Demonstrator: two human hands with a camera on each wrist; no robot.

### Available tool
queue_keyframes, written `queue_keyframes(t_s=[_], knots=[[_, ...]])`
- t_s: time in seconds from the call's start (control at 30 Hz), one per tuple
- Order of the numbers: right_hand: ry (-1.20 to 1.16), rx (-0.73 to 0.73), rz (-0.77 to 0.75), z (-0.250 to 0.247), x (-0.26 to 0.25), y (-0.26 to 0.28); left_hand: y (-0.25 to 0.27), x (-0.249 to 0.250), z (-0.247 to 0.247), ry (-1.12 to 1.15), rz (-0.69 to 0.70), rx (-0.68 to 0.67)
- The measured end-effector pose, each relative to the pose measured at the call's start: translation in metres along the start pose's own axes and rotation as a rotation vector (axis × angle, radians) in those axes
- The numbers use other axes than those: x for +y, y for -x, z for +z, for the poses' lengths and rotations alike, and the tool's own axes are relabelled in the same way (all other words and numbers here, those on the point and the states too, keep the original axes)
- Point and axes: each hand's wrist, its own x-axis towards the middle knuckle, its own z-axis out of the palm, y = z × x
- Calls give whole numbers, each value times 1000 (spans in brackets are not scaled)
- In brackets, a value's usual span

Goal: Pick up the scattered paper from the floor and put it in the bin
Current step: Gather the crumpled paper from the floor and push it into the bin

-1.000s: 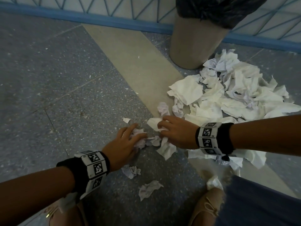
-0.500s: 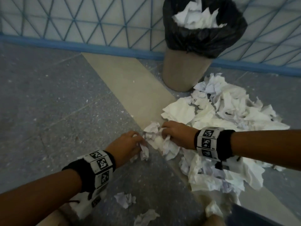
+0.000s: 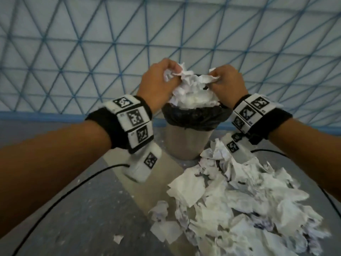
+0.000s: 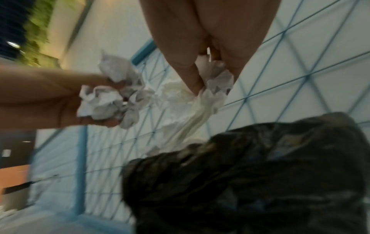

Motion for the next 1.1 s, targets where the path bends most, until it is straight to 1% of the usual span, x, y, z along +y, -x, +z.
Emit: queue_keyframes(t_s=[0.07, 0.13, 0.17, 0.2, 0.23, 0.27, 0.3, 0.33, 0.37, 0.4, 0.47, 0.5, 0.53, 0.57, 0.6, 0.63, 0.67, 0.73, 0.8, 0.83, 0.87, 0.9, 0.93, 0.97, 1.03, 1.1], knots=[[7, -103, 120, 12, 8, -17, -29, -2, 27, -152, -27, -34], [-87, -194, 225, 19, 13, -23, -44, -4, 48, -191, -118, -120], [-157, -198, 254, 21, 15, -25, -47, -7, 56, -212, -139, -156], [-225, -183, 265, 20, 16, -25, -50, -12, 61, -262, -136, -188], [-266, -161, 246, 18, 18, -23, -50, -16, 63, -362, -117, -232], [-253, -151, 191, 16, 18, -21, -50, -21, 64, -492, -90, -280], [-203, -166, 118, 17, 19, -19, -50, -23, 62, -649, -58, -325], [-138, -220, 45, 18, 17, -17, -51, -26, 61, -796, -22, -371], [-53, -312, 1, 21, 16, -16, -52, -26, 62, -895, 12, -431], [51, -437, -9, 25, 13, -13, -54, -29, 65, -932, 22, -502], [252, -658, 52, 34, 10, -11, -57, -35, 73, -916, -6, -610], [314, -720, 95, 38, 10, -12, -55, -38, 77, -916, -6, -637], [349, -755, 103, 41, 10, -11, -54, -40, 79, -915, -4, -647], [371, -766, 93, 42, 10, -11, -52, -41, 80, -906, 3, -638], [383, -741, 59, 41, 9, -11, -51, -41, 79, -884, 4, -613], [378, -673, 25, 38, 8, -11, -48, -38, 74, -834, -3, -572], [360, -571, -7, 34, 6, -12, -47, -37, 67, -764, 3, -520], [315, -338, -52, 27, 3, -12, -39, -42, 49, -582, 67, -390], [306, -103, -190, 28, 1, 1, -15, -53, 29, -457, 141, -266], [290, -7, -289, 33, 1, 12, 2, -61, 20, -437, 168, -238], [260, 45, -383, 38, -3, 28, 22, -70, 12, -427, 186, -241], [216, 41, -477, 46, -8, 49, 45, -81, 4, -415, 194, -266], [177, -7, -574, 55, -13, 73, 70, -93, -3, -413, 173, -311], [147, -101, -664, 65, -18, 99, 97, -104, -11, -427, 134, -360], [117, -341, -845, 86, -23, 150, 148, -128, -24, -442, 3, -456], [89, -575, -1059, 104, -24, 202, 200, -142, -37, -454, -146, -570]])
